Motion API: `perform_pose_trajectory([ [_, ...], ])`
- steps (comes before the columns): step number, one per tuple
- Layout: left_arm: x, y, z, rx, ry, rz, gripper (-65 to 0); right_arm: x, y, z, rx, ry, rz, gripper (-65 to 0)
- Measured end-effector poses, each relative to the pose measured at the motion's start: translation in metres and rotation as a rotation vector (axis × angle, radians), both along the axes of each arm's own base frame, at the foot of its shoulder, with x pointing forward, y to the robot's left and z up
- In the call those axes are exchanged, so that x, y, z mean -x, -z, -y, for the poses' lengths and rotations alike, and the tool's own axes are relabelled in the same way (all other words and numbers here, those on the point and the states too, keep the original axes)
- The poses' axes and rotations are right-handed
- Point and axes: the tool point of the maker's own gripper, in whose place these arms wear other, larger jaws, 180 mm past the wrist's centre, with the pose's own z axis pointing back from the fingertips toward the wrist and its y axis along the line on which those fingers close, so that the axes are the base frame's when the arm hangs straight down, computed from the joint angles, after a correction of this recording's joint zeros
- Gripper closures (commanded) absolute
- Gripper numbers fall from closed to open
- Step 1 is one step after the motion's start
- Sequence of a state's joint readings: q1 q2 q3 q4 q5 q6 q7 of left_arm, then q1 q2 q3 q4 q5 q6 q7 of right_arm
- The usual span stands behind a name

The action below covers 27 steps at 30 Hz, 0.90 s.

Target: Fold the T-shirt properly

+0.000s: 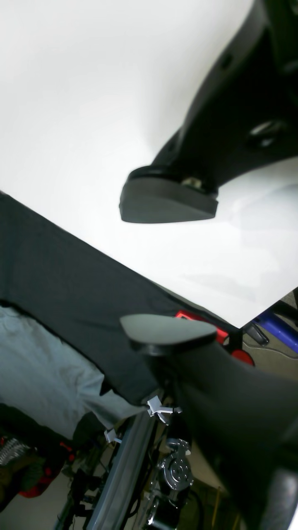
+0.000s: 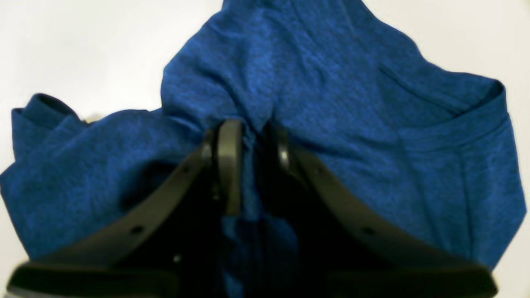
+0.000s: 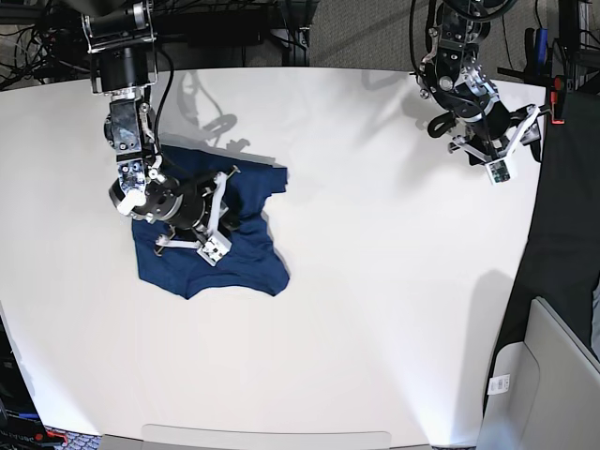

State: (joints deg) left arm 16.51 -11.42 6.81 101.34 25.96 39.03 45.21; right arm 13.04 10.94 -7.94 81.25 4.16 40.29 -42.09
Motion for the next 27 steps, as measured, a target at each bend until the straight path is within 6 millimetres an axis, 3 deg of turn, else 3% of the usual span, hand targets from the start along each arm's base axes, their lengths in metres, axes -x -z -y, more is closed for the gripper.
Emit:
perform_pose_trajectory([
  [3,0.000,0.000,0.000,0.001,0.000,0.000,-34.1,0.000,-0.007,0.004,0.055,0.005,0.016,-9.7],
  [6,-0.001,-0.003,0.002,0.011,0.000,0.012,-34.1,0.005,-0.026,-0.018,0.032,-0.015,0.073,-9.7],
  [10,-0.012,-0.033,0.008,0.014,0.019,0.112,-34.1,0.024,-0.068,-0.060,-0.077,-0.065,0.169,-9.7],
  [14,-0.007,-0.044,0.013,0.023,0.026,0.142,-34.0,0.045,-0.082,-0.062,-0.054,-0.042,0.186,-9.6],
  [16,0.004,-0.040,0.018,0.052,0.015,0.133,-31.6,0.063,-0.079,-0.062,-0.061,-0.037,0.171,-9.6],
  [21,0.022,-0.038,0.024,0.068,0.020,0.112,-17.5,0.109,-0.060,-0.064,-0.078,-0.033,0.086,-9.6],
  [27,0.054,-0.013,0.029,0.077,0.061,-0.034,-15.1,0.145,-0.030,-0.044,-0.048,0.020,-0.033,-9.6],
])
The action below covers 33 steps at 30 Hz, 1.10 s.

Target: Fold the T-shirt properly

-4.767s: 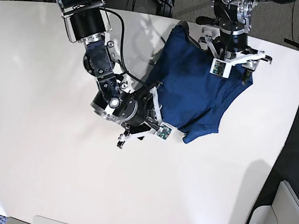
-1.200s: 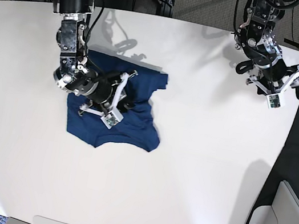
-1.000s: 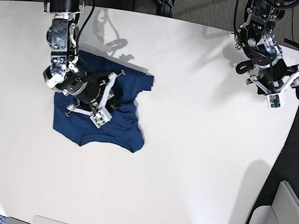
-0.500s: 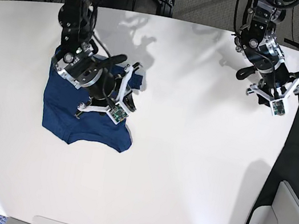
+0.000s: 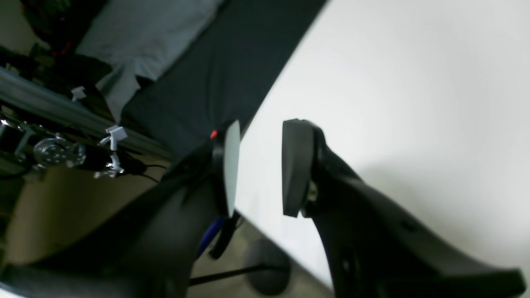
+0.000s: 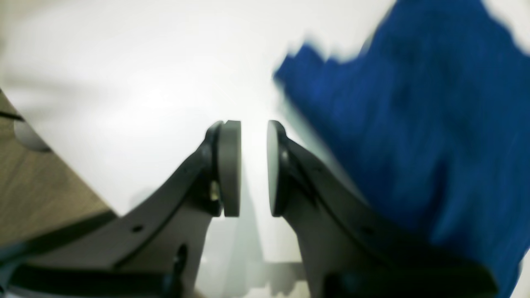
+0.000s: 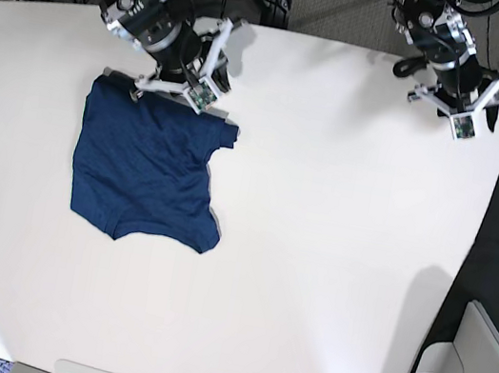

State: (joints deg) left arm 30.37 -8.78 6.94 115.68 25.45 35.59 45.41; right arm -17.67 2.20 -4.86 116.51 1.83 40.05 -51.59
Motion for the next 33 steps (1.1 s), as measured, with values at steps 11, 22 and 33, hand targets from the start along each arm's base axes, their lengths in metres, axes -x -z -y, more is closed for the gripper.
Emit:
perform_pose_trajectory([
  [11,0.042,0.021,0.007,0.082,0.017,-0.115,-13.6,0.030,0.018,0.014,0.031,0.009,-0.078,-6.9],
  [22,0.072,0.046,0.016,0.224,-0.008,-0.199,-13.6,0.073,0.037,0.024,0.069,-0.025,-0.180,-5.9],
  [33,0.085,0.056,0.019,0.277,-0.020,-0.236,-13.6,0.143,0.059,0.063,0.130,0.070,-0.359,-5.8],
])
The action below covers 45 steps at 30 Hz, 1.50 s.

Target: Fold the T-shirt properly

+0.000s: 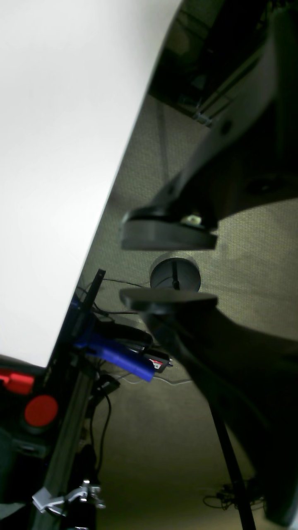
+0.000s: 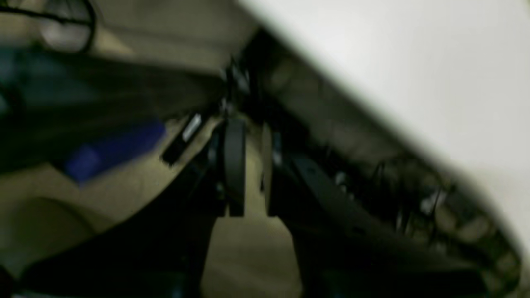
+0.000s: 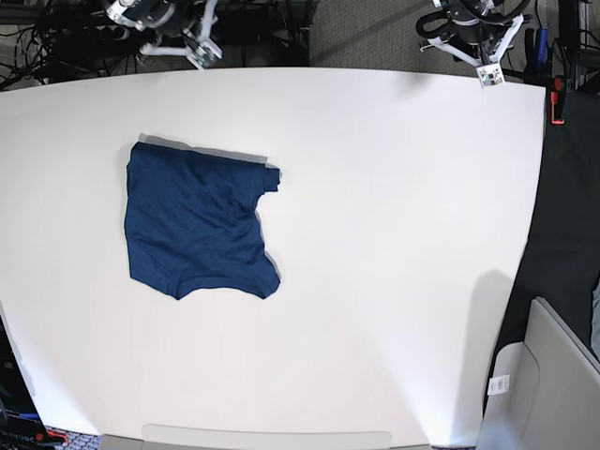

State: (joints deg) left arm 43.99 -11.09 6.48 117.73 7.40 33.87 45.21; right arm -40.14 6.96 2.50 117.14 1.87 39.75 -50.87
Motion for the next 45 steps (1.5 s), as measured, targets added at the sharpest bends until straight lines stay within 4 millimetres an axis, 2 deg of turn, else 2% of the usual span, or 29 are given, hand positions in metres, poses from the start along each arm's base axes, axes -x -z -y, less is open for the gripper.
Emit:
perform_pose_trajectory([
  [3,0.000,0.001,0.001,0.004,-0.001,-0.002,-13.6,0.010,-0.004,0.007,-0.036,0.042,0.027,-5.8],
  [6,0.005,0.006,0.000,-0.002,0.006,-0.023,-13.6,0.042,-0.001,0.024,0.003,0.007,-0.046,-5.8],
  [8,0.016,0.018,0.001,0.014,-0.001,-0.064,-13.6,0.045,-0.001,0.043,0.044,0.036,-0.050,-5.8],
  [10,0.035,0.039,0.002,0.078,-0.021,-0.140,-13.6,0.046,-0.002,0.064,0.100,0.081,-0.047,-5.8],
  [12,0.049,0.053,-0.002,0.097,-0.047,-0.189,-13.6,0.058,0.001,0.072,0.115,0.090,-0.080,-5.8],
  [15,0.069,0.073,0.000,0.152,-0.089,-0.256,-13.6,0.079,0.014,0.077,0.120,0.092,-0.152,-5.8],
  [18,0.097,0.095,0.009,0.199,-0.116,-0.348,-13.6,0.097,0.029,0.100,0.222,0.076,-0.215,-5.9],
  [20,0.109,0.110,0.020,0.227,-0.087,-0.399,-13.6,0.106,0.044,0.110,0.271,0.079,-0.260,-5.9],
  [22,0.120,0.127,0.035,0.260,-0.035,-0.463,-13.6,0.113,0.059,0.113,0.295,0.119,-0.294,-5.9],
  [25,0.127,0.149,0.051,0.283,0.039,-0.522,-13.6,0.111,0.084,0.113,0.325,0.168,-0.326,-6.0],
  [27,0.124,0.163,0.051,0.267,0.069,-0.535,-13.6,0.102,0.101,0.113,0.331,0.196,-0.340,-6.0],
  [31,0.120,0.190,0.051,0.283,0.023,-0.576,-13.6,0.081,0.129,0.108,0.297,0.241,-0.362,-5.9],
  [35,0.111,0.209,0.044,0.252,-0.010,-0.574,-13.6,0.079,0.156,0.098,0.252,0.277,-0.408,-5.9],
  [37,0.113,0.218,0.038,0.222,-0.018,-0.584,-13.6,0.076,0.169,0.096,0.231,0.338,-0.378,-6.0],
  [40,0.120,0.227,0.032,0.186,-0.036,-0.617,-13.6,0.082,0.186,0.098,0.254,0.405,-0.388,-6.0],
  [43,0.120,0.236,0.035,0.170,-0.034,-0.626,-12.9,0.069,0.202,0.091,0.216,0.469,-0.347,-6.0],
  [45,0.122,0.241,0.038,0.164,-0.041,-0.641,-9.2,0.062,0.213,0.082,0.207,0.507,-0.327,-6.0],
])
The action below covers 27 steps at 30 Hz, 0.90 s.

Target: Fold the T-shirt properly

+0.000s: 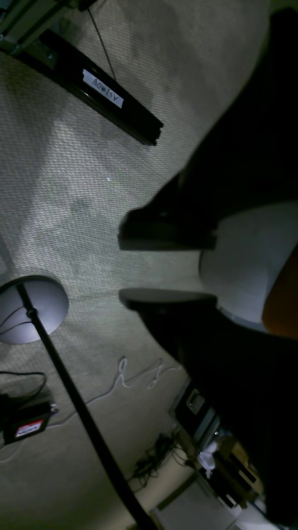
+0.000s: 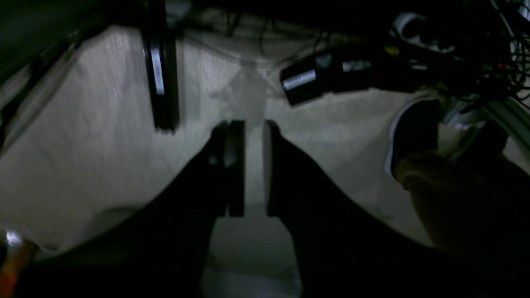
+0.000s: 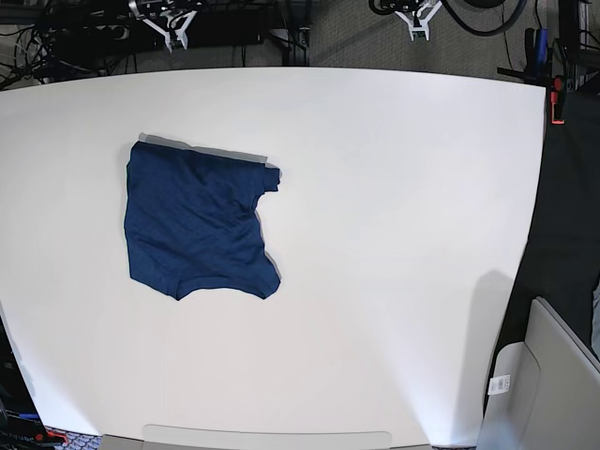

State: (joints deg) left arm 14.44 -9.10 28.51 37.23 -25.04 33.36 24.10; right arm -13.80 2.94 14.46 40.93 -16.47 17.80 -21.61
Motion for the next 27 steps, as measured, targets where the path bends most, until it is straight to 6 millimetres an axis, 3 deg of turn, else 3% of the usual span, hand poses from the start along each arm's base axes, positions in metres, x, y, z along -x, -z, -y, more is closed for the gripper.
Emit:
perform_pose_trajectory([
  [2,-0.002,0.007,0.006,0.021,0.021,-0.006,-5.7,-0.009,0.009,-0.007,0.004,0.043,0.039,-6.0],
  [5,0.002,0.017,0.021,0.119,0.057,-0.025,-0.4,-0.004,0.019,-0.018,0.033,0.086,0.044,-6.0],
  [9,0.006,0.024,0.042,0.198,0.069,-0.035,0.0,0.002,0.026,-0.035,0.057,0.115,0.034,-6.0],
  [14,0.005,0.025,0.063,0.228,0.064,-0.029,0.0,-0.013,0.027,-0.074,0.004,0.124,0.059,-6.1],
  [18,0.007,0.025,0.079,0.251,0.061,-0.032,0.0,-0.014,0.026,-0.096,-0.030,0.128,0.056,-5.9],
  [27,0.007,0.025,0.091,0.270,0.057,-0.031,0.0,0.002,0.026,-0.106,-0.038,0.131,0.036,-4.8],
])
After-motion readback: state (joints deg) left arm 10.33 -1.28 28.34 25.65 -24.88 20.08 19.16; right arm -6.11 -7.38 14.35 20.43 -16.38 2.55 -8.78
